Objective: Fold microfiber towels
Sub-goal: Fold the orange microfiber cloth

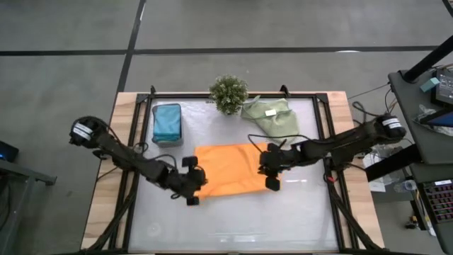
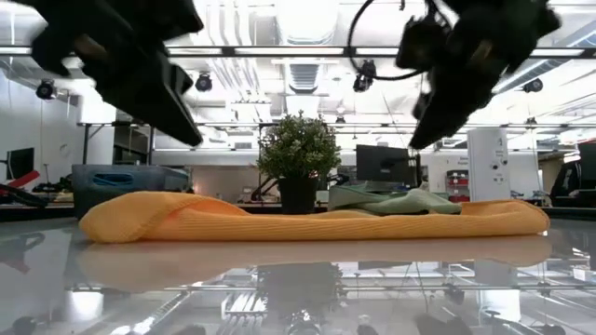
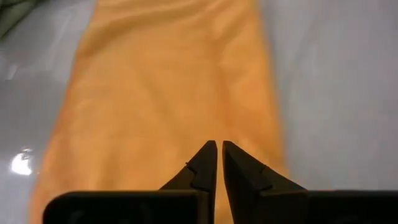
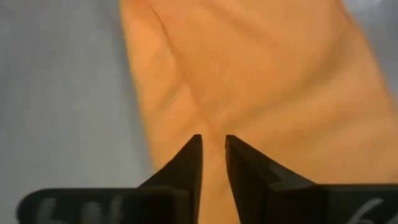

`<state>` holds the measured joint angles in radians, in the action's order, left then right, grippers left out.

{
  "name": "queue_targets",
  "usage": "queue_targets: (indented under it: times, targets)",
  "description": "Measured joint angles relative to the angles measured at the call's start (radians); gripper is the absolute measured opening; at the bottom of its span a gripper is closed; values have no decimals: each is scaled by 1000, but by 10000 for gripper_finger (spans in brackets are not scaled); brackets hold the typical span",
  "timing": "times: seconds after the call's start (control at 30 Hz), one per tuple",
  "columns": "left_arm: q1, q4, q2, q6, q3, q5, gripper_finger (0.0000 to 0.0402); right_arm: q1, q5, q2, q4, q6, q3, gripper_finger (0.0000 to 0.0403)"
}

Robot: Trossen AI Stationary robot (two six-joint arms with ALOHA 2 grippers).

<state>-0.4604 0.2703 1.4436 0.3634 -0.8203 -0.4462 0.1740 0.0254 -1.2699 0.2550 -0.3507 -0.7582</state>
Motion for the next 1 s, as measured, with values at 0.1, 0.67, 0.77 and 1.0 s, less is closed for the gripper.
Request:
queue_targets:
  times: [0.1, 0.67, 0.77, 1.0]
  targets:
    - [-58, 6, 26, 58, -43, 1, 13, 11, 0, 43, 112, -214, -2, 86]
    - [-218, 78, 156, 149, -53, 122, 176, 24, 56, -105, 304, -419, 6, 145]
    - [-216, 80, 187, 145, -52, 68, 178, 25, 55, -137, 274, -408, 6, 140]
    - [-215, 79, 250, 145, -50, -65, 178, 25, 55, -159, 255, -396, 6, 127]
